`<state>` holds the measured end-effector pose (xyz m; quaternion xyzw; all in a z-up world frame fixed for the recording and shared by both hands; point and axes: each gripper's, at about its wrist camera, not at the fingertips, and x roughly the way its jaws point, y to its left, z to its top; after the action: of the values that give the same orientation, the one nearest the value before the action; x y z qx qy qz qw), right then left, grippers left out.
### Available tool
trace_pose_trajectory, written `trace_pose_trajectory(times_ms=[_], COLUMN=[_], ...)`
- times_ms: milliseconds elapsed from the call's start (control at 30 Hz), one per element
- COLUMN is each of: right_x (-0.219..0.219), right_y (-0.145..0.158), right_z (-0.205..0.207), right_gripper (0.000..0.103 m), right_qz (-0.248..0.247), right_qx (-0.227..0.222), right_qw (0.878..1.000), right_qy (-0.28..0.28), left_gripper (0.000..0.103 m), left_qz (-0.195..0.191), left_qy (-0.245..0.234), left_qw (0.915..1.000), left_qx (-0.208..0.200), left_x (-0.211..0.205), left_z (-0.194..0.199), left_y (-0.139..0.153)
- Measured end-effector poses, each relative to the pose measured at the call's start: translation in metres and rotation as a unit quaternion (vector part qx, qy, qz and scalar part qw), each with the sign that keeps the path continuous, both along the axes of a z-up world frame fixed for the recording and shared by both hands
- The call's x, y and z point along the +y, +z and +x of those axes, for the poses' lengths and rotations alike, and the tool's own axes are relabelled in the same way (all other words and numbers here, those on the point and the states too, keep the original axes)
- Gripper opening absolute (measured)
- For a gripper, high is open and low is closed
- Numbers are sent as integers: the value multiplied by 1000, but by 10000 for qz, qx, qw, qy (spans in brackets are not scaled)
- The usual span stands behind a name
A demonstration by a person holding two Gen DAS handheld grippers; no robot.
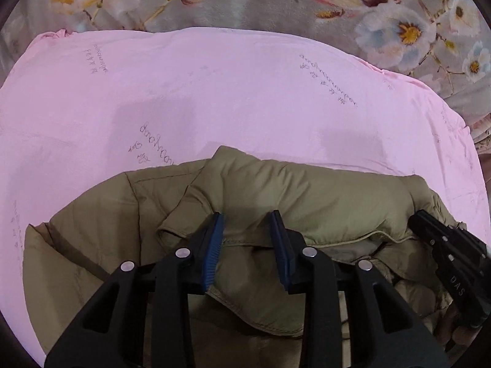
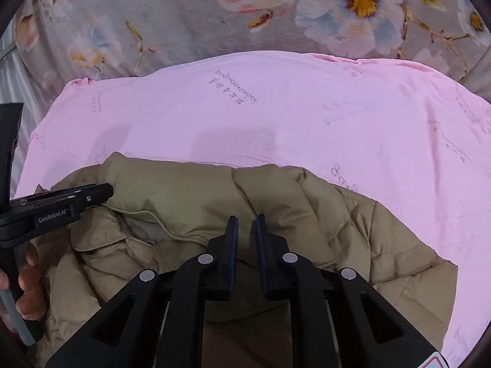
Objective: Fold large clothes
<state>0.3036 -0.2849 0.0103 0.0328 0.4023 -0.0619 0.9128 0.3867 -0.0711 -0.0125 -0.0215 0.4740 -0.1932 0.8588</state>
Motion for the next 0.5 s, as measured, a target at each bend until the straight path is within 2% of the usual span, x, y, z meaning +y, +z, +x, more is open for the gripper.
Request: trace_pose_trajectory(times_ms=[200, 333, 500], right_x=[-19, -13, -10], right_y=[-15, -20, -22], right_z=[-2, -1, 2], right_gripper=[7, 6, 7], right_qz=[458, 305, 180], right_qx=[-84, -122, -148], right_qw=[9988, 9993, 9996], right_qy=[-128, -148, -178], left_gripper=[31, 31, 31], left_qz=[43, 246, 485], left_qy=[88, 80, 86], left_qw=[9990, 9973, 9956], left_qx=[-434, -682, -799], left_x=[1, -7, -16], left_z=[-10, -12, -11], left_y=[-8, -10, -13])
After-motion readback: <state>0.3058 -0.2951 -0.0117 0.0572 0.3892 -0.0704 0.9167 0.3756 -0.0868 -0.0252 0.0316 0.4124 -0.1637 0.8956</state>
